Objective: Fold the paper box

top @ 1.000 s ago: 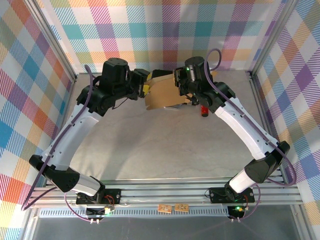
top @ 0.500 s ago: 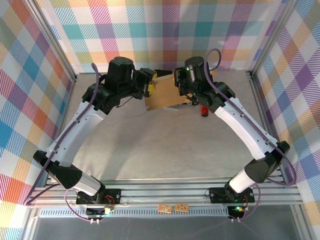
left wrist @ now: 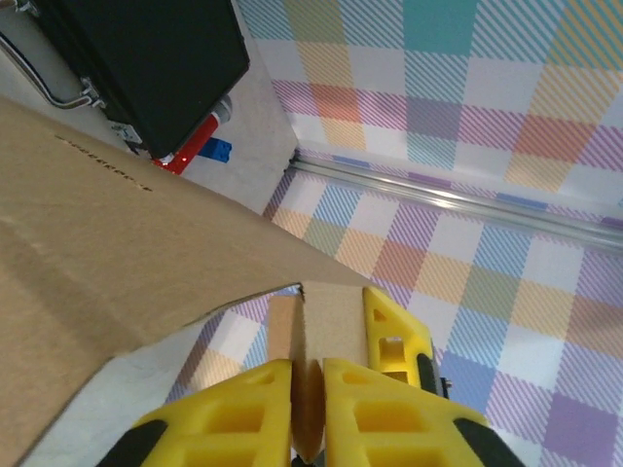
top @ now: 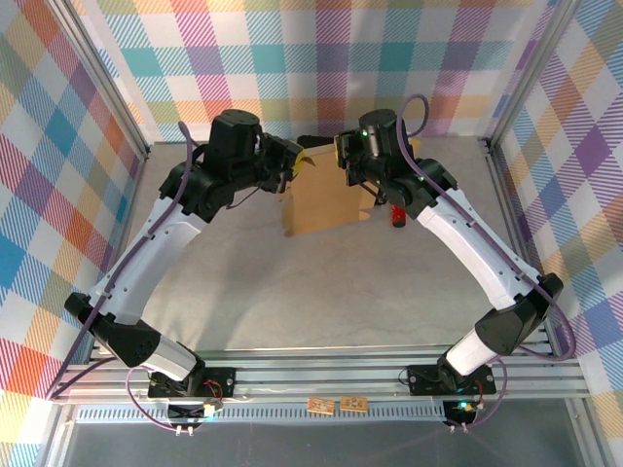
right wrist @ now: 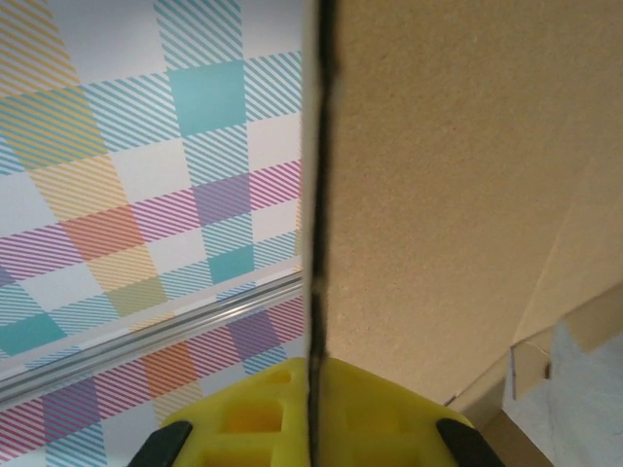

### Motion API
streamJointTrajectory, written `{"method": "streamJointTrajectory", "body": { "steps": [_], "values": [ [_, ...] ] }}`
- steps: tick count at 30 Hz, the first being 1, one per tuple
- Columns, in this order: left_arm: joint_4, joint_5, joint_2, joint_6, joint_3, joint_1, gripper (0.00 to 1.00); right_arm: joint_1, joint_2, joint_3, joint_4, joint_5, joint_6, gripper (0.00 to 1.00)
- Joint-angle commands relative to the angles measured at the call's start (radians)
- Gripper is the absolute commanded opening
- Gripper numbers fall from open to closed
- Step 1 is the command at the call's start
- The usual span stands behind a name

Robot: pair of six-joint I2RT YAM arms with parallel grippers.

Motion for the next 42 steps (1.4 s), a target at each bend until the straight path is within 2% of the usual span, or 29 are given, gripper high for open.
{"method": "streamJointTrajectory", "body": {
  "steps": [1, 6, 9, 11, 14, 22, 27, 30, 34, 37, 40, 42],
  "values": [
    [0.023, -0.001, -0.005, 0.005, 0.020, -0.004, 0.01, 0.005, -0.005, 0.026, 0.010, -0.014, 0.002, 0.00],
    [0.015, -0.008, -0.015, 0.006, 0.014, -0.003, 0.00, 0.005, -0.015, 0.026, 0.002, 0.002, -0.024, 0.00],
    [-0.011, -0.022, -0.037, 0.024, 0.015, 0.002, 0.42, 0.004, -0.036, 0.022, -0.027, 0.028, -0.081, 0.00],
    [-0.045, -0.037, -0.064, 0.045, 0.013, 0.020, 0.52, -0.004, -0.063, 0.007, -0.063, 0.029, -0.116, 0.00],
    [-0.078, -0.067, -0.124, 0.077, -0.014, 0.053, 0.56, -0.012, -0.123, -0.046, -0.115, 0.033, -0.115, 0.00],
    [-0.182, -0.134, -0.253, 0.206, -0.074, 0.138, 0.54, 0.016, -0.225, -0.039, -0.294, 0.013, -0.008, 0.00],
    [-0.225, -0.145, -0.286, 0.272, -0.089, 0.161, 0.49, 0.029, -0.198, 0.034, -0.338, 0.030, 0.019, 0.00],
    [-0.213, -0.130, -0.290, 0.307, -0.115, 0.171, 0.43, 0.013, -0.131, -0.009, -0.257, 0.007, 0.082, 0.00],
    [-0.229, -0.107, -0.281, 0.397, -0.126, 0.175, 0.38, -0.028, 0.036, -0.069, -0.026, -0.067, 0.114, 0.00],
    [-0.226, -0.028, -0.294, 0.481, -0.178, 0.172, 0.31, -0.063, 0.155, -0.076, 0.130, -0.108, 0.093, 0.00],
    [-0.185, 0.041, -0.335, 0.510, -0.322, 0.133, 0.21, -0.080, 0.235, -0.029, 0.132, -0.173, 0.110, 0.00],
    [-0.093, 0.045, -0.373, 0.501, -0.448, 0.067, 0.14, -0.078, 0.264, -0.001, 0.113, -0.192, 0.099, 0.00]
  ]
}}
